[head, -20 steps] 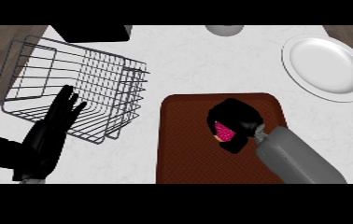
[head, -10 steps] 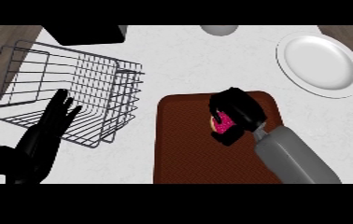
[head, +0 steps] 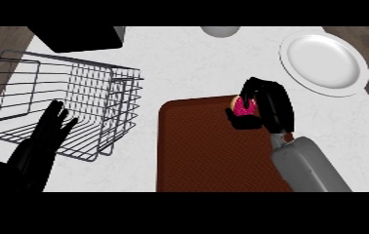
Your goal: Pick the cupcake from the tray and place it in the plate
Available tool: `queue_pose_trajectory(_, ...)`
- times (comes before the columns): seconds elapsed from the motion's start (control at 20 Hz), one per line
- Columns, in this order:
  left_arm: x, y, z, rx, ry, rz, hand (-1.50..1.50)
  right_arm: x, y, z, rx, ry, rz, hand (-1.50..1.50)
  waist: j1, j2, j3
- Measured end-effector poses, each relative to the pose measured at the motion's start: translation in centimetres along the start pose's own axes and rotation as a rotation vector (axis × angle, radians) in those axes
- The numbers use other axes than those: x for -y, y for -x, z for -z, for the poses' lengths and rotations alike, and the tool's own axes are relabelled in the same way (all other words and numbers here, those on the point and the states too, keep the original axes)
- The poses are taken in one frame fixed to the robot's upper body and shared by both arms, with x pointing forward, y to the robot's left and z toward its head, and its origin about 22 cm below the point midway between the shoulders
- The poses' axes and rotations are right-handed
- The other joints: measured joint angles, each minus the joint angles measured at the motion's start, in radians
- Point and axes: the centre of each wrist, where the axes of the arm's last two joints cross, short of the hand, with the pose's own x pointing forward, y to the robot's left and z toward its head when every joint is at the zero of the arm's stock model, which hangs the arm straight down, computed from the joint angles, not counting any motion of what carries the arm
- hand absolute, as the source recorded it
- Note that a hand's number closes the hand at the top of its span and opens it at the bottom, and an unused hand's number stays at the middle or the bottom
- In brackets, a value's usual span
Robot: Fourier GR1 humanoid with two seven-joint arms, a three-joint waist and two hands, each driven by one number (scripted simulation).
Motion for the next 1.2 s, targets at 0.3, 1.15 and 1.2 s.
queue_pose_trajectory(0.3,0.1,0.4,-0.3,-0.012,0.007,0.011,0.0,2.1,0.6,-0.3,-0.17,0.223,0.106,1.5,0.013,0.002,0.001)
queue_pose_trajectory(1.15,1.1,0.3,0.3,-0.027,0.074,0.018,0.0,10.6,11.9,1.1,-0.369,0.613,0.118,1.5,0.076,0.021,0.001)
queue_pose_trajectory(1.2,1.2,0.4,0.3,-0.029,0.079,0.019,0.0,11.0,12.5,1.3,-0.376,0.626,0.114,1.5,0.082,0.023,0.001)
